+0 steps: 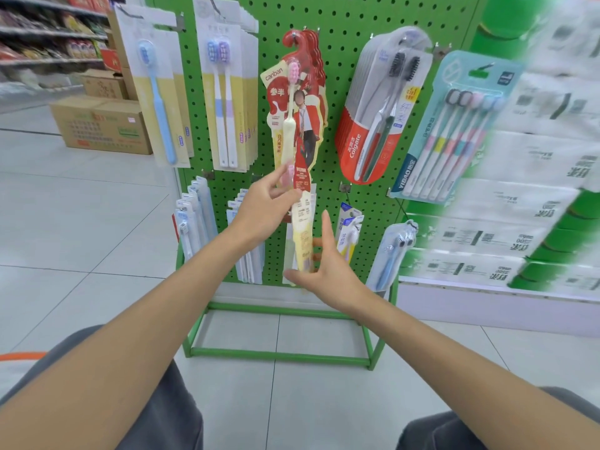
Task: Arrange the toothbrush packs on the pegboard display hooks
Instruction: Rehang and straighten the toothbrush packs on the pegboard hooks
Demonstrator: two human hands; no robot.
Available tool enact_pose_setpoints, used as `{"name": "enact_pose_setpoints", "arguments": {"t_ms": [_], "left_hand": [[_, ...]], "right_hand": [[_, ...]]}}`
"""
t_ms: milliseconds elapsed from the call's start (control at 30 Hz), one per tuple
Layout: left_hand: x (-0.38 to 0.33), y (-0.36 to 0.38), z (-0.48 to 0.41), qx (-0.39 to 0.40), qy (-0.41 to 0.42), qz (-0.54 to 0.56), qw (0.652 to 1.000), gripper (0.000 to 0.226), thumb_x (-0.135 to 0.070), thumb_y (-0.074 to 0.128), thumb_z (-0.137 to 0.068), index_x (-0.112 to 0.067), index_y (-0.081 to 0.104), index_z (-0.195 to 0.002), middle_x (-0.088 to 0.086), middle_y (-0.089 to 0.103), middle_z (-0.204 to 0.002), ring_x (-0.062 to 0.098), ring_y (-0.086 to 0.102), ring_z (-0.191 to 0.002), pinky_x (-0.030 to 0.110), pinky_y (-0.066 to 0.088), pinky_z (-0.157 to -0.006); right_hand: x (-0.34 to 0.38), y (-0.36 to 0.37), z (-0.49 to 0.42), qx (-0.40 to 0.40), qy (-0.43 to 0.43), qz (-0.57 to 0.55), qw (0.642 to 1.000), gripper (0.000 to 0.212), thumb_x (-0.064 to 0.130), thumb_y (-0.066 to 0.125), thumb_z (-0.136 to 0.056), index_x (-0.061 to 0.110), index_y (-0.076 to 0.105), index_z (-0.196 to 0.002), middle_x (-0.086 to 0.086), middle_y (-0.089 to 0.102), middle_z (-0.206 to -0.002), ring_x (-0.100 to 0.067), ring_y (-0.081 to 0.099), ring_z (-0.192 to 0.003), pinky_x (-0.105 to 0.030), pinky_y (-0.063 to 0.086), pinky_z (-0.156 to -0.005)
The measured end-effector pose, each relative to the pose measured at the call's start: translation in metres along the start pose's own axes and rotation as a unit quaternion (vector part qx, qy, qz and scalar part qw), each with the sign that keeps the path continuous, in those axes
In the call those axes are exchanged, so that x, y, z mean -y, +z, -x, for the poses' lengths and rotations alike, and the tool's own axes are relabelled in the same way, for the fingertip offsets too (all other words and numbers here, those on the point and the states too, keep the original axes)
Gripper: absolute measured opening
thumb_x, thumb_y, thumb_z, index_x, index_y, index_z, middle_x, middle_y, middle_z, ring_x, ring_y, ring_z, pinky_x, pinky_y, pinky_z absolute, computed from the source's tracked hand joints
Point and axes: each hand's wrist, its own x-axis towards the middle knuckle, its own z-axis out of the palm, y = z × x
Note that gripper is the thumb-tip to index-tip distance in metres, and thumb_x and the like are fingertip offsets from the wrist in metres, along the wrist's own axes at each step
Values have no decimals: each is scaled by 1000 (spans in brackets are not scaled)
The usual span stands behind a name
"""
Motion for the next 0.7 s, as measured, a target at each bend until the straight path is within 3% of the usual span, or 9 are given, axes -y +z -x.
{"name": "enact_pose_setpoints", "arguments": {"t_ms": [67, 167, 233, 333, 500, 633, 700], "left_hand": [[-3, -1, 2, -14, 4, 11, 1000, 42, -18, 53, -99, -24, 50, -141, -1, 72, -91, 10, 65, -74, 23, 51, -69], [-4, -4, 1, -38, 5, 29, 999, 26, -10, 46, -102, -18, 64, -121, -11, 71, -91, -3, 68, -73, 14, 52, -62], [-2, -6, 1, -46, -18, 36, 998, 23, -13, 46, -103, -21, 64, -114, -9, 72, -93, 3, 70, -78, 17, 55, -67], [4, -8, -2, -45, -56, 53, 996, 21, -19, 46, -104, -23, 66, -107, -4, 74, -96, 12, 70, -86, 28, 56, -75], [10, -8, -5, -16, -99, 91, 991, 22, -24, 45, -104, -22, 66, -105, 1, 75, -99, 18, 72, -91, 35, 57, -82], [10, -7, -3, 11, -100, 74, 992, 25, -23, 45, -104, -15, 67, -110, 3, 75, -101, 17, 72, -88, 29, 58, -72], [10, -6, -2, 28, -102, 49, 993, 26, -24, 44, -104, -12, 67, -110, 5, 75, -100, 16, 73, -84, 26, 57, -66]], "right_hand": [[0, 1, 1, 22, 6, -43, 999, 128, 24, 81, -80, 35, -26, -149, 28, 51, -120, -3, 61, -108, -31, 51, -97], [-2, 1, -1, 2, 5, -29, 1000, 126, 16, 79, -80, 38, -24, -150, 12, 60, -130, -6, 69, -88, -37, 57, -86], [-3, 3, -3, -25, 8, -13, 1000, 124, 13, 78, -81, 40, -22, -150, 11, 65, -122, -12, 70, -81, -42, 58, -80], [-7, 3, -8, -23, 22, -33, 999, 117, 14, 77, -81, 42, -12, -152, 6, 72, -105, -16, 70, -86, -47, 58, -80], [2, -10, -24, -49, 66, -89, 993, 107, 9, 76, -81, 33, 1, -155, -9, 64, -114, -18, 67, -100, -33, 54, -85], [17, -26, -39, -112, 56, -128, 984, 79, 11, 69, -86, 28, 27, -150, -9, 64, -112, -20, 66, -100, -41, 54, -91], [24, -35, -44, -129, 31, -118, 984, 58, 13, 67, -89, 23, 43, -141, -7, 66, -113, -19, 67, -97, -31, 57, -78]]}}
